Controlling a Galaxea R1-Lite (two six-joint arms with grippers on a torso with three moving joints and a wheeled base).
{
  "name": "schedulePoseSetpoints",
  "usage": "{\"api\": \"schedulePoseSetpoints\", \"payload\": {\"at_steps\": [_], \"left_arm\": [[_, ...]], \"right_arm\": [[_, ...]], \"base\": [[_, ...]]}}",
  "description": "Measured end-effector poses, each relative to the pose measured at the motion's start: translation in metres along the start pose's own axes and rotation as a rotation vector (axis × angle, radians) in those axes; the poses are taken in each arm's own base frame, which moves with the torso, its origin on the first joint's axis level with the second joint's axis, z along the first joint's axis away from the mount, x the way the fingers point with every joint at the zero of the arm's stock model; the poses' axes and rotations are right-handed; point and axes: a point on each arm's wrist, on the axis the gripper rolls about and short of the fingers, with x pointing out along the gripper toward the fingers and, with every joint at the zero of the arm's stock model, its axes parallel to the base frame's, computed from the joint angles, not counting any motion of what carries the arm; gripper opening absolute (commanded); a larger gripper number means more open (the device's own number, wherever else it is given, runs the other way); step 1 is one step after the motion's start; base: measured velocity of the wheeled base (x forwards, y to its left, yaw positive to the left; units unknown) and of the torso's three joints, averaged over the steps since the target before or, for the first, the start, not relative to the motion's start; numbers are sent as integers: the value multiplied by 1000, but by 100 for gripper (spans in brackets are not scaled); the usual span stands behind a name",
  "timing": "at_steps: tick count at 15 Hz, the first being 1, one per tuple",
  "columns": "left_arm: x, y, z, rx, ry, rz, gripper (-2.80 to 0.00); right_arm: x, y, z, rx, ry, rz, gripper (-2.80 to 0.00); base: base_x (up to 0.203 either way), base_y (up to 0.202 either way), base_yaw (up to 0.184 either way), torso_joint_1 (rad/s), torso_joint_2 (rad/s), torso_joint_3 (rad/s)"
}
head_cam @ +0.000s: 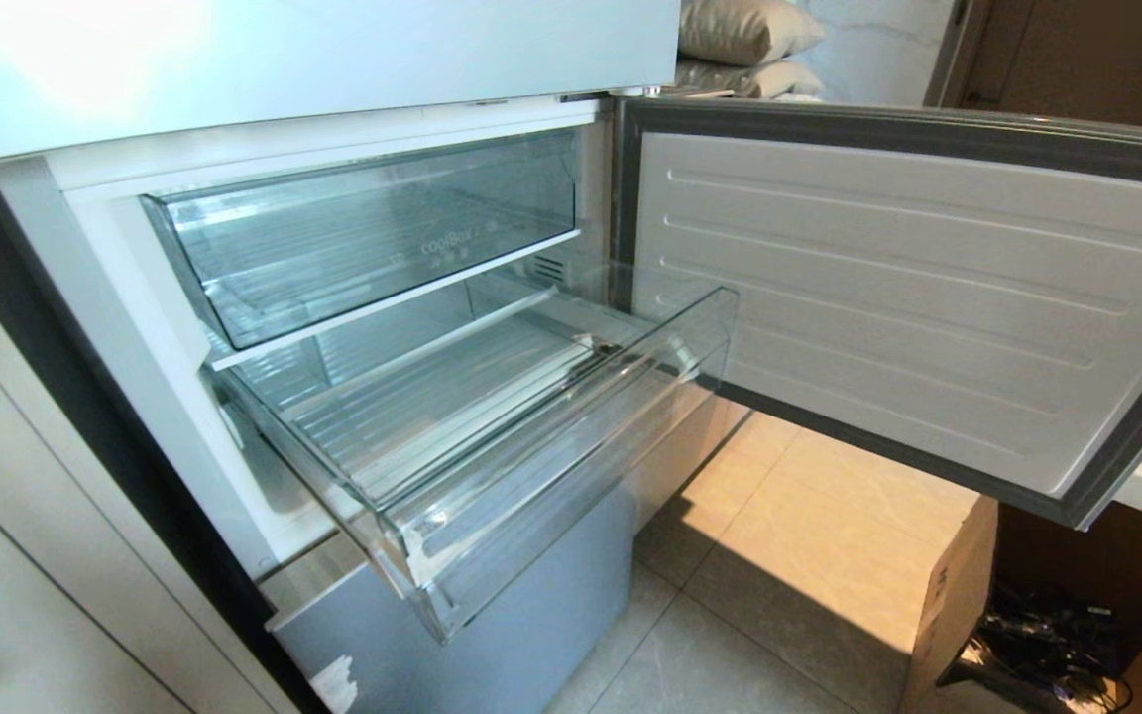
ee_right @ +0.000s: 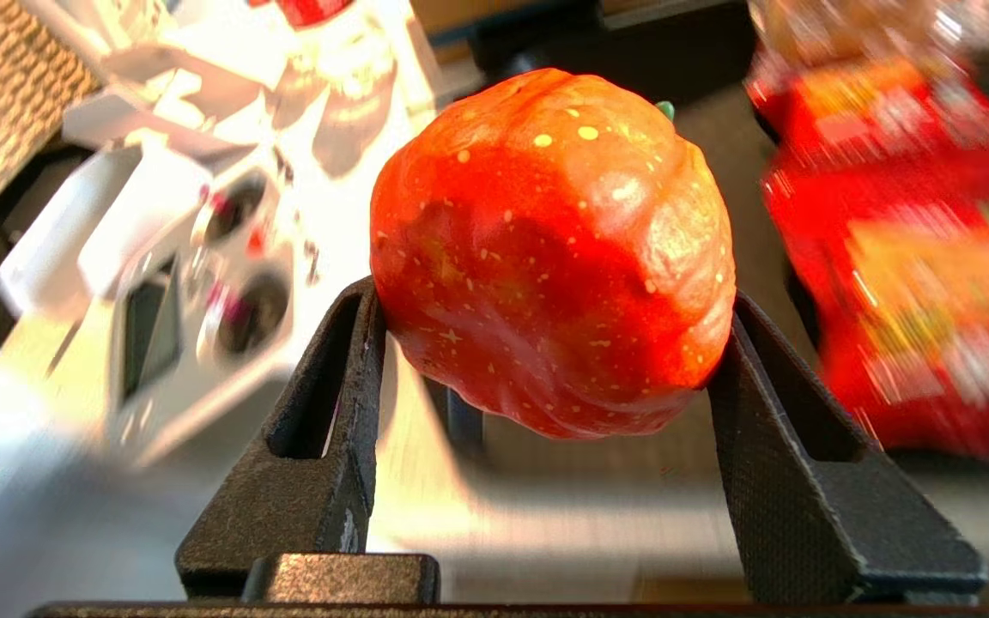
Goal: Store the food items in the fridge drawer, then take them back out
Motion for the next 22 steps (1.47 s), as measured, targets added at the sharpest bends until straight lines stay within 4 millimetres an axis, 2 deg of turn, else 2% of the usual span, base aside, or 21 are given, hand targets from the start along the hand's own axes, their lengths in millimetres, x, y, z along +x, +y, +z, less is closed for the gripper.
{"api": "schedulePoseSetpoints", "payload": {"at_steps": [3, 6, 10, 13, 14, 19, 22], "left_arm": [[0, 0, 0, 0, 0, 0, -280], [0, 0, 0, 0, 0, 0, -280], [0, 0, 0, 0, 0, 1, -280], [0, 0, 0, 0, 0, 0, -280], [0, 0, 0, 0, 0, 0, -280], [0, 0, 0, 0, 0, 0, -280], [0, 0, 0, 0, 0, 1, -280]], "right_arm": [[40, 0, -5, -10, 0, 22, -280], [69, -5, -17, -10, 25, 20, -280], [93, -11, -33, -12, 56, 3, -280], [99, -14, -39, -18, 72, 0, -280], [99, -14, -40, -18, 75, -1, 0], [96, -14, -42, -20, 84, -4, 0], [83, -11, -38, -20, 84, -7, 0]], "base": [[0, 0, 0, 0, 0, 0], [0, 0, 0, 0, 0, 0], [0, 0, 0, 0, 0, 0], [0, 0, 0, 0, 0, 0], [0, 0, 0, 0, 0, 0], [0, 0, 0, 0, 0, 0], [0, 0, 0, 0, 0, 0]]}}
